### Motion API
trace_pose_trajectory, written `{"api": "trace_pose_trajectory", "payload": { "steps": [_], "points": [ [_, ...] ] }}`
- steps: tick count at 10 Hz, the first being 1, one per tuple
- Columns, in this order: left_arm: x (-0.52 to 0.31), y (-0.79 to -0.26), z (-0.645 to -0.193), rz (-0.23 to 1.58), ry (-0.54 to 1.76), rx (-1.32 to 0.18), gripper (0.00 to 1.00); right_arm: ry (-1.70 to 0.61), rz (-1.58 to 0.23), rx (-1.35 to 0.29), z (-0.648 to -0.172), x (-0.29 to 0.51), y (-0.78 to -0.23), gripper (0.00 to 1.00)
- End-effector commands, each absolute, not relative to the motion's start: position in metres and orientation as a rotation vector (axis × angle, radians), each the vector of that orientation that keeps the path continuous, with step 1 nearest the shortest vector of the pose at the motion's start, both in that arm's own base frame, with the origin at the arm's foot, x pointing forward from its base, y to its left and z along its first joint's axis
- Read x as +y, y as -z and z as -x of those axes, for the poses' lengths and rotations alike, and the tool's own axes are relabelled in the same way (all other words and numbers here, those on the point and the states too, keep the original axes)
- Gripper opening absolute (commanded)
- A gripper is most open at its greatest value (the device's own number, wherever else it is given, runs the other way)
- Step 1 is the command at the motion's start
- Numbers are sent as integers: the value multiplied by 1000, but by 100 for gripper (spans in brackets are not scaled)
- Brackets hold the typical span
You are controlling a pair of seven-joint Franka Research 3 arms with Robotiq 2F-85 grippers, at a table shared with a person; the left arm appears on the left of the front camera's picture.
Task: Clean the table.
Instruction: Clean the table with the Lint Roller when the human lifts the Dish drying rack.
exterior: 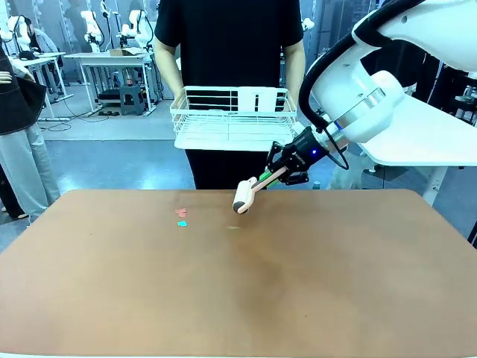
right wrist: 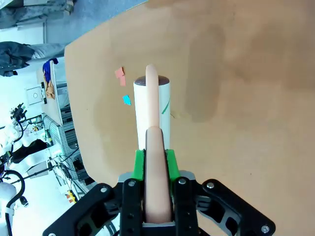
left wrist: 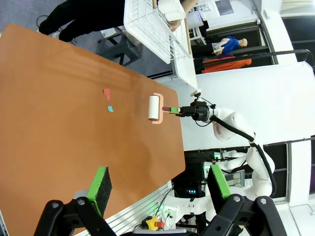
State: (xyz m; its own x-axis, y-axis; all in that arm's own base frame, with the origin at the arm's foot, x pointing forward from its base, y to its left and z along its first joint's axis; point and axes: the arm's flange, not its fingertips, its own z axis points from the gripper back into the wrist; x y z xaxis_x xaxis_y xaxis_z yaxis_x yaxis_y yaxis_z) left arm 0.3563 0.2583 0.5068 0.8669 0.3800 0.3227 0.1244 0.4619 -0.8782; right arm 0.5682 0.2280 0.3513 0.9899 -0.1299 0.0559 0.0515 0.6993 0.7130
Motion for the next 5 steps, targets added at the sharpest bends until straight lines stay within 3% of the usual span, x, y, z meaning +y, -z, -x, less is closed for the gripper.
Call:
{"api": "trace_pose_trajectory", "payload": {
  "steps": [1,5],
  "points": [
    [260,-509,-354,1102,-161,-535,100,98,-789,-96,-567,232,-348,21],
    [260,-509,-354,1102,-161,-535,100,98,-789,-96,-567,232,-348,21]
  ]
}}
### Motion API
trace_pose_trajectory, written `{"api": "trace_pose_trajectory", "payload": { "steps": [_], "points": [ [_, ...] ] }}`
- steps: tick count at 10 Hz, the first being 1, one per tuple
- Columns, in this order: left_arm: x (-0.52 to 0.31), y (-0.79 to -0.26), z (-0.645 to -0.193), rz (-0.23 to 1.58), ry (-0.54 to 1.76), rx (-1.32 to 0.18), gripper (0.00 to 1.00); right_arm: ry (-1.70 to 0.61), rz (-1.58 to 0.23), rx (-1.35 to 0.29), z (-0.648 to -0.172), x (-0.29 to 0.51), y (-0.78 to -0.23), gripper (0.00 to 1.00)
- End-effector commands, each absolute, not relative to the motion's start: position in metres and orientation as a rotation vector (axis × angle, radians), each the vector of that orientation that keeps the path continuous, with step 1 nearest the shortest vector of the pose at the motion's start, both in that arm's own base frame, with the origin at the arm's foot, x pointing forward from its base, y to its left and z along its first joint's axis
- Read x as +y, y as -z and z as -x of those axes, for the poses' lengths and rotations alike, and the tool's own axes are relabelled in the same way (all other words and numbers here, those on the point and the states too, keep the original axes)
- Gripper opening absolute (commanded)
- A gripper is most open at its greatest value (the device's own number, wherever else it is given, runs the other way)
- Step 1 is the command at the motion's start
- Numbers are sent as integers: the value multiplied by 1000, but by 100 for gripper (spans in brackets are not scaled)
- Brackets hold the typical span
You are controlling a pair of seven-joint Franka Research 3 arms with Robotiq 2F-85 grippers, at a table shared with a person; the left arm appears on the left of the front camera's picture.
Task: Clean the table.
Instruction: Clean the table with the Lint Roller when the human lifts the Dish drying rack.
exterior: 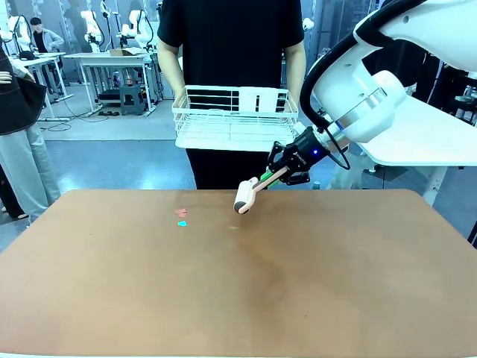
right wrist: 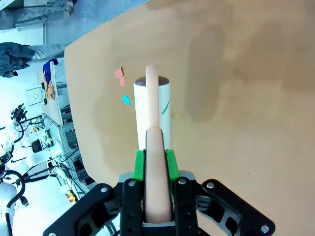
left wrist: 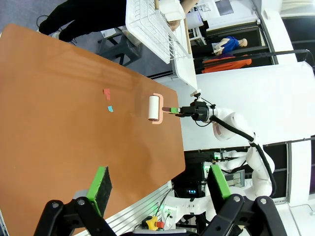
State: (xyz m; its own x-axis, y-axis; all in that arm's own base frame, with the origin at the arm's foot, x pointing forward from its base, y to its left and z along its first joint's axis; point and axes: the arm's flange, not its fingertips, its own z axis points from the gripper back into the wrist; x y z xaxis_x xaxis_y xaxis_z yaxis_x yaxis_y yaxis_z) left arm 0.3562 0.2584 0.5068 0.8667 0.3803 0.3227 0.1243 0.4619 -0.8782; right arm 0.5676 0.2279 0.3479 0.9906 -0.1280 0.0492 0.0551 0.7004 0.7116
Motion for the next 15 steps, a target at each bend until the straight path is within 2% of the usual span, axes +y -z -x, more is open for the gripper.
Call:
{"api": "trace_pose_trajectory", "payload": {
  "steps": [1,5,15],
  "points": [
    [260,-509,-354,1102,-161,-535,100,98,-789,-96,-567,232,-348,21],
    [260,-509,-354,1102,-161,-535,100,58,-854,-109,-586,266,-328,21],
    [260,-509,-354,1102,-161,-535,100,46,-832,89,-623,319,-257,21]
  ]
}}
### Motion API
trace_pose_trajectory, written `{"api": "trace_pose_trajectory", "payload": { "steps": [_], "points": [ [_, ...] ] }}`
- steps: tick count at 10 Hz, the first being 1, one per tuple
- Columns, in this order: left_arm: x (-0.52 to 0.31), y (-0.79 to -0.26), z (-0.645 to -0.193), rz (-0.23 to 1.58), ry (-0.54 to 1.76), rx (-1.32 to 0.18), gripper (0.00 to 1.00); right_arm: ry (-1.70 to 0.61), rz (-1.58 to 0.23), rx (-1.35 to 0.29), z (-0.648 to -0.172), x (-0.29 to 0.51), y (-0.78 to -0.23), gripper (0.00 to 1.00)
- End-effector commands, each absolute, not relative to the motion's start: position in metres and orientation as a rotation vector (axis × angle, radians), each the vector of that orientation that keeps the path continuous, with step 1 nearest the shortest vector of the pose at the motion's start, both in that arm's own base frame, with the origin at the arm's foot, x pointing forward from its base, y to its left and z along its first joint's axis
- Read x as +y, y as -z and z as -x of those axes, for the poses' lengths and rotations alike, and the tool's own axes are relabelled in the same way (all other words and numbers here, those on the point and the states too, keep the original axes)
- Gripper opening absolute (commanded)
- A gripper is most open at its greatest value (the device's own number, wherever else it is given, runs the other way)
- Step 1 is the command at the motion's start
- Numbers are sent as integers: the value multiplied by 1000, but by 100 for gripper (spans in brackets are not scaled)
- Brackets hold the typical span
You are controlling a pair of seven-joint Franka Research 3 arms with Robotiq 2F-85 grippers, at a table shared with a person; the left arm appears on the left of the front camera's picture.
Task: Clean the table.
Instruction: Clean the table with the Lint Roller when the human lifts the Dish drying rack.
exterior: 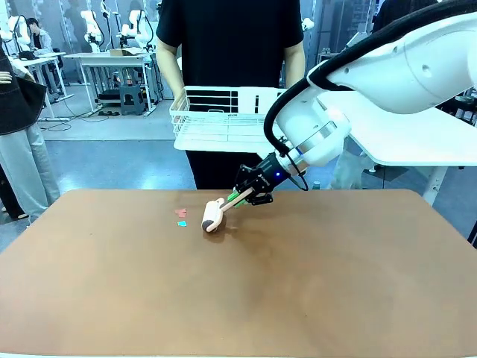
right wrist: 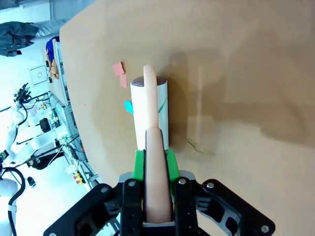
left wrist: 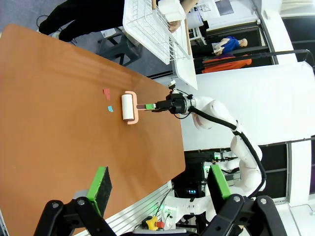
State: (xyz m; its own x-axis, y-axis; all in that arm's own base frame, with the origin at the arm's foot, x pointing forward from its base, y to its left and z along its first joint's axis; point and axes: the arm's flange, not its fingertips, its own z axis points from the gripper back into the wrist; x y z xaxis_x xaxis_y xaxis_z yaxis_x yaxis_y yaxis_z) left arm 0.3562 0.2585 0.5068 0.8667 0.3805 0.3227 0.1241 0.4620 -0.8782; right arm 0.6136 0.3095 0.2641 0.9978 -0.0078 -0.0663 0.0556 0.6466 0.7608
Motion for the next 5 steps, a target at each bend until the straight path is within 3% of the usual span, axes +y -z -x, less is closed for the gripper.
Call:
{"api": "trace_pose_trajectory", "payload": {
  "steps": [1,5],
  "points": [
    [260,-509,-354,1102,-161,-535,100,37,-832,92,-623,321,-249,21],
    [260,-509,-354,1102,-161,-535,100,6,-827,113,-619,335,-240,21]
  ]
}}
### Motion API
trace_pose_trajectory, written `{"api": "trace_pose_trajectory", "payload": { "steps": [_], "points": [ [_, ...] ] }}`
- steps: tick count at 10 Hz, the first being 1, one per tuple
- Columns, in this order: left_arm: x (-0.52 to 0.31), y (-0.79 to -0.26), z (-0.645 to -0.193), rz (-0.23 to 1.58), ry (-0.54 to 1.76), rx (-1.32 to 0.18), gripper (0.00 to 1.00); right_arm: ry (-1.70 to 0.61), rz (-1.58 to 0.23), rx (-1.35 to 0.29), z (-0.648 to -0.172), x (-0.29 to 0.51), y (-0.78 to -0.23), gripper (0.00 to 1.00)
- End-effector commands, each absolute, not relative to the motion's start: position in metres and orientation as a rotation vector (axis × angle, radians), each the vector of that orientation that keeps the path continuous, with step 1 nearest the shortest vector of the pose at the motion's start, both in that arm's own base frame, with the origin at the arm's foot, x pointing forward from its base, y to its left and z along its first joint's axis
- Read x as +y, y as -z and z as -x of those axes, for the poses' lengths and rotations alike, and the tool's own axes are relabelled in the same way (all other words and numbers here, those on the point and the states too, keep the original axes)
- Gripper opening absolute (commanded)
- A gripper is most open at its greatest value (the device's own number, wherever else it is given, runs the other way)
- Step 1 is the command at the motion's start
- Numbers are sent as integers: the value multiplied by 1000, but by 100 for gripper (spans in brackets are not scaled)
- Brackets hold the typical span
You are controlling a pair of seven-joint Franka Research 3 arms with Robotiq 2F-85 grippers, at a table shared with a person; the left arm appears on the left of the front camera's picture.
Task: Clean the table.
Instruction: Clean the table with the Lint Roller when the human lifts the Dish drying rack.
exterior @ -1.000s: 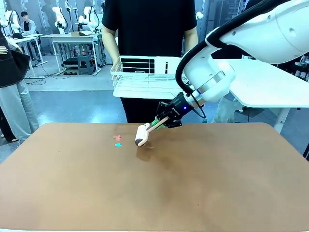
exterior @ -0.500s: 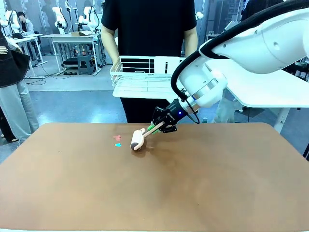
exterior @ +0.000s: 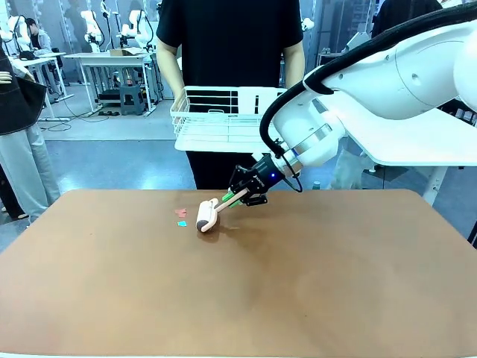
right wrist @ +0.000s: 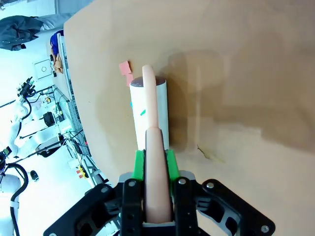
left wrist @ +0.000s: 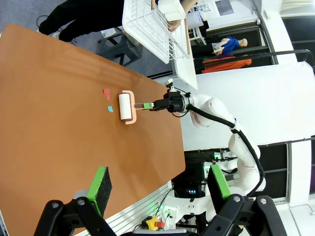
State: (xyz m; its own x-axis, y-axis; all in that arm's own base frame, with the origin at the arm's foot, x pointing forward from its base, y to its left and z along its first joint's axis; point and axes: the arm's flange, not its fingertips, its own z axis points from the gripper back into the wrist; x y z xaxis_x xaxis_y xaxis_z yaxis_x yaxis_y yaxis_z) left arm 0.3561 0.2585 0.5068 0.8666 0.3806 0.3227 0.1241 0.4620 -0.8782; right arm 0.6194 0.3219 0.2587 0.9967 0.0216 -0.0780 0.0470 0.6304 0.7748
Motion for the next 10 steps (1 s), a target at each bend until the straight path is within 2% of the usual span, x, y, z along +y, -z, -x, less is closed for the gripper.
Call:
{"api": "trace_pose_trajectory", "payload": {
  "steps": [1,6,10],
  "points": [
    [260,-509,-354,1102,-161,-535,100,-18,-814,130,-619,351,-238,21],
    [260,-509,-354,1102,-161,-535,100,37,-875,227,-614,477,-209,21],
    [260,-509,-354,1102,-161,-535,100,5,-913,179,-604,505,-224,21]
  ]
}}
